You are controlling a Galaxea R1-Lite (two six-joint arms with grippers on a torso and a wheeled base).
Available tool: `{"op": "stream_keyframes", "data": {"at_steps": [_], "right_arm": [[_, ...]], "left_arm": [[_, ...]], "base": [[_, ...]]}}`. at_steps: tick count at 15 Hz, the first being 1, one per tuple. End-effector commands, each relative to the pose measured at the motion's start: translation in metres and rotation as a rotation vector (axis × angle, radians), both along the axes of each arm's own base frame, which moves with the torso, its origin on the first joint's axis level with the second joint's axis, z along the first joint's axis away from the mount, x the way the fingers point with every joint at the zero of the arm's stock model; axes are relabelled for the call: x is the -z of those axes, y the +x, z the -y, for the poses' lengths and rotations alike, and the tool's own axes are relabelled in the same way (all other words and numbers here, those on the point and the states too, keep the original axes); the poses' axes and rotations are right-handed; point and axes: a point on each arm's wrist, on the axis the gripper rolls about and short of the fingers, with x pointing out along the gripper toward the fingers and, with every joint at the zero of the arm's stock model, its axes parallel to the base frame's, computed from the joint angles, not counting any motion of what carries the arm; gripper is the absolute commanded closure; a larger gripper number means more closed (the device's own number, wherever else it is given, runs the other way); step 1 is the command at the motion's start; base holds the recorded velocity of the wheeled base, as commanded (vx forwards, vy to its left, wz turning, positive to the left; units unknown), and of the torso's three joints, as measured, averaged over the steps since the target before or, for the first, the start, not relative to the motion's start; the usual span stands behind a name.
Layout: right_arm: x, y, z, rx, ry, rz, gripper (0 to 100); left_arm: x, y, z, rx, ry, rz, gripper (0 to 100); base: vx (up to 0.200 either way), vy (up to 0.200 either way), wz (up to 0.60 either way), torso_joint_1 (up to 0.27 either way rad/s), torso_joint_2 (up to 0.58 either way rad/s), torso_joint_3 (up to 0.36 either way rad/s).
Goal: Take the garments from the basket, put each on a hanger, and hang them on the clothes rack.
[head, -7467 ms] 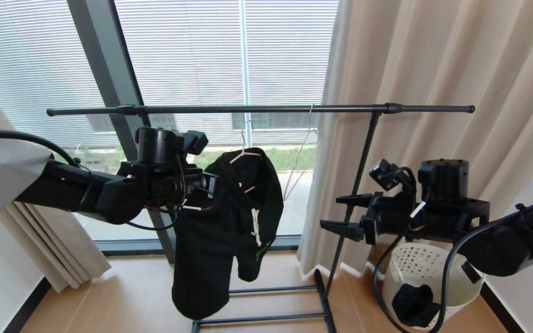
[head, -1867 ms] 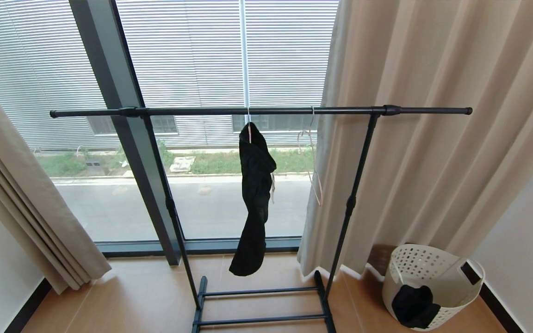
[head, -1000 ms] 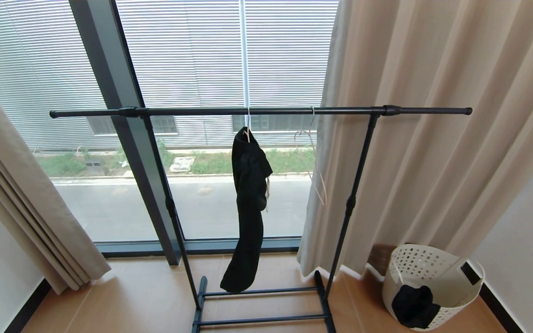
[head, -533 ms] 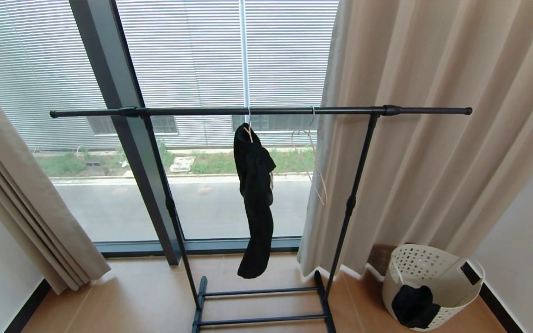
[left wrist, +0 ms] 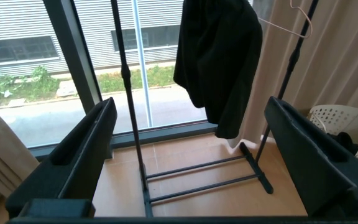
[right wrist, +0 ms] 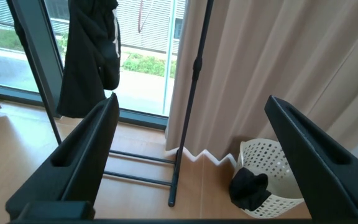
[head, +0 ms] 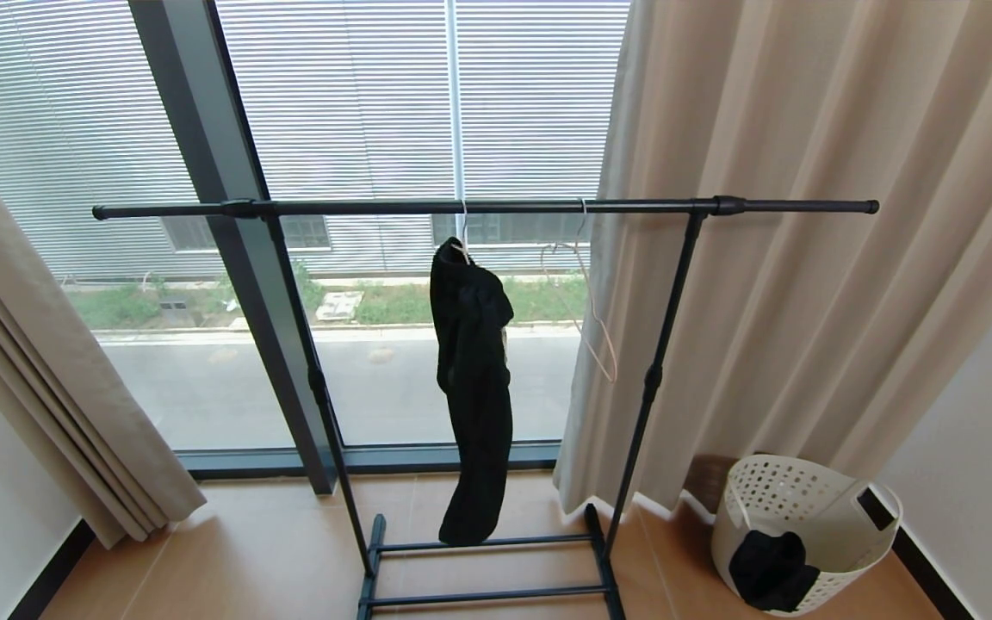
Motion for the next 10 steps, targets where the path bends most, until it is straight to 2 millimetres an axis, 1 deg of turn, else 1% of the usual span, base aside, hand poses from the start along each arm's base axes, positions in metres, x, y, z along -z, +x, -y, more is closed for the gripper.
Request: {"op": "stream_keyframes", "data": {"at_steps": [1,5,6,10], "right_arm": [[0.0004,0.0002,0.0000,-0.001,0.002,-0.003,0],[0.0003,0.0001,0.0000,0.001,0.002,0.000,0],[0.0003,0.0001,0.0000,0.001,0.000,0.000,0],[0.0003,0.0001,0.0000,0.001,-0.001,0.001,0]], "left_arm": [[-0.0001,0.0001,0.0000,0.001,-0.001,-0.001,0],[-0.0001,0.0001,0.0000,0.002,-0.001,-0.001,0],[-0.0001,0.0001,0.0000,0.001,0.000,-0.001,0],[-0.0001,0.0001,0.0000,0.002,-0.001,-0.001,0]], "base": [[0.000,0.000,0.00,0.000,0.00,0.000],[0.000,0.000,0.00,0.000,0.00,0.000],[0.000,0.000,0.00,-0.071,0.16,0.080],[0.000,0.000,0.00,-0.138,0.32,0.172]]}}
